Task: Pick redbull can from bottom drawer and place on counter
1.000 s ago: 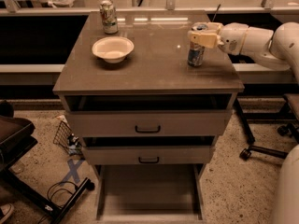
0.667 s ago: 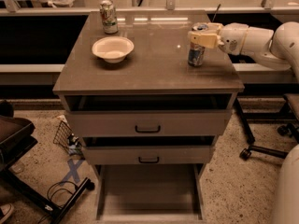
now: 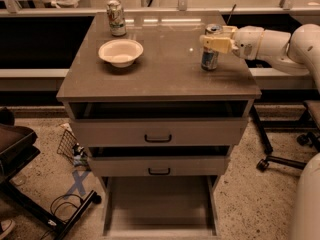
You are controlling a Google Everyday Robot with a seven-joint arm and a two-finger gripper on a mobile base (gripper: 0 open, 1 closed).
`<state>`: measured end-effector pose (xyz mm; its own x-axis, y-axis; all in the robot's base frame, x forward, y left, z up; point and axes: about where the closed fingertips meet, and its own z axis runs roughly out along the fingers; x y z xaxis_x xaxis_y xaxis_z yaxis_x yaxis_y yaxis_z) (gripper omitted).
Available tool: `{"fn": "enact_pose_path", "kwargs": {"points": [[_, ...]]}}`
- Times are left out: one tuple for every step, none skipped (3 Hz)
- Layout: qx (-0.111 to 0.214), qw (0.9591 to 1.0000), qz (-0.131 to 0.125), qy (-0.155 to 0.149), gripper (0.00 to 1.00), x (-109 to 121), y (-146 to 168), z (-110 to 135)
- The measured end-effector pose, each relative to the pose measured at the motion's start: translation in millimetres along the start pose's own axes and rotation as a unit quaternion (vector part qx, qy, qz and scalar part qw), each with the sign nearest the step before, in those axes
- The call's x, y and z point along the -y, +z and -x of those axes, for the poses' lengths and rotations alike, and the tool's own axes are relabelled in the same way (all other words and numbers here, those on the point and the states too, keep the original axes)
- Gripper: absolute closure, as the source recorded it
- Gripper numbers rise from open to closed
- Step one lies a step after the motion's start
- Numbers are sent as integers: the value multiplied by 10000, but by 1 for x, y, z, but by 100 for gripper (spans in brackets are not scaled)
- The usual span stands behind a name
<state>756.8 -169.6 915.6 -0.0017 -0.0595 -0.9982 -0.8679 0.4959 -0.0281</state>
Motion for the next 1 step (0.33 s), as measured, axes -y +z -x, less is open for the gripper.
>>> {"fn": "enact_pose_path", "kwargs": {"points": [[4,10000,31,5,0,-2,4,0]]}}
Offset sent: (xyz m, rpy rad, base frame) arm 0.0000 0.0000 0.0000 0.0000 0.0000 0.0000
